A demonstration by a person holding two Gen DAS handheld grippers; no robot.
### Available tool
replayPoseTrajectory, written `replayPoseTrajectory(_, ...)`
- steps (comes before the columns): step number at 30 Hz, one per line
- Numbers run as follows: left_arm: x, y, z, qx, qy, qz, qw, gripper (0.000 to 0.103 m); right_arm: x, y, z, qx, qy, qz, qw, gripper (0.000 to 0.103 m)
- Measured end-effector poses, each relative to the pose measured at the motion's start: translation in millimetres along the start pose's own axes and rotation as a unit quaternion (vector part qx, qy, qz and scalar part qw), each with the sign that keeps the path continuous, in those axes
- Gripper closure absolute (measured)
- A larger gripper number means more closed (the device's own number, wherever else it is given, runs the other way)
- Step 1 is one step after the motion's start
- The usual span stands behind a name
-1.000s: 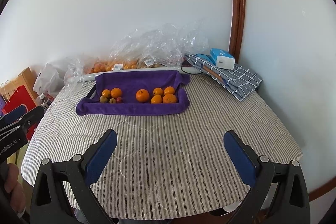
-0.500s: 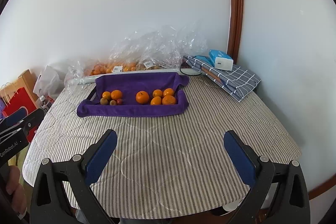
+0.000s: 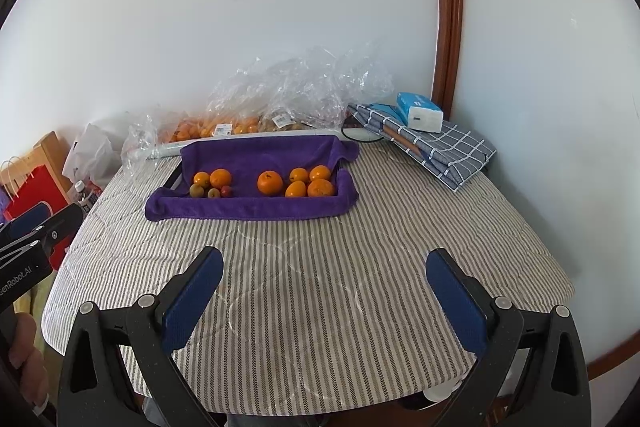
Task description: Organize fruits
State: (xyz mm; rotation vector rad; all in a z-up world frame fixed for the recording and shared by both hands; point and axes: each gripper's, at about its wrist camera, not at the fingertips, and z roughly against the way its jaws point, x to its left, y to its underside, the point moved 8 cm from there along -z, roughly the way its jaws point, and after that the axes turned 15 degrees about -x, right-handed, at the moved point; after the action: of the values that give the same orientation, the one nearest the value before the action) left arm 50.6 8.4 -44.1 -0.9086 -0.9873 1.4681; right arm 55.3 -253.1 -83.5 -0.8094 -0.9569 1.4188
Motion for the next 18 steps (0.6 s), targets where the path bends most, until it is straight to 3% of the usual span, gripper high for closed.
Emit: replayPoseTrajectory(18,1.5,-2.3,1.5,-0.002,0.001,-0.001,1.0000,0.023,0.0,-4.5,2.9,-0.004,-0.003,-0.002,1.000,0.003)
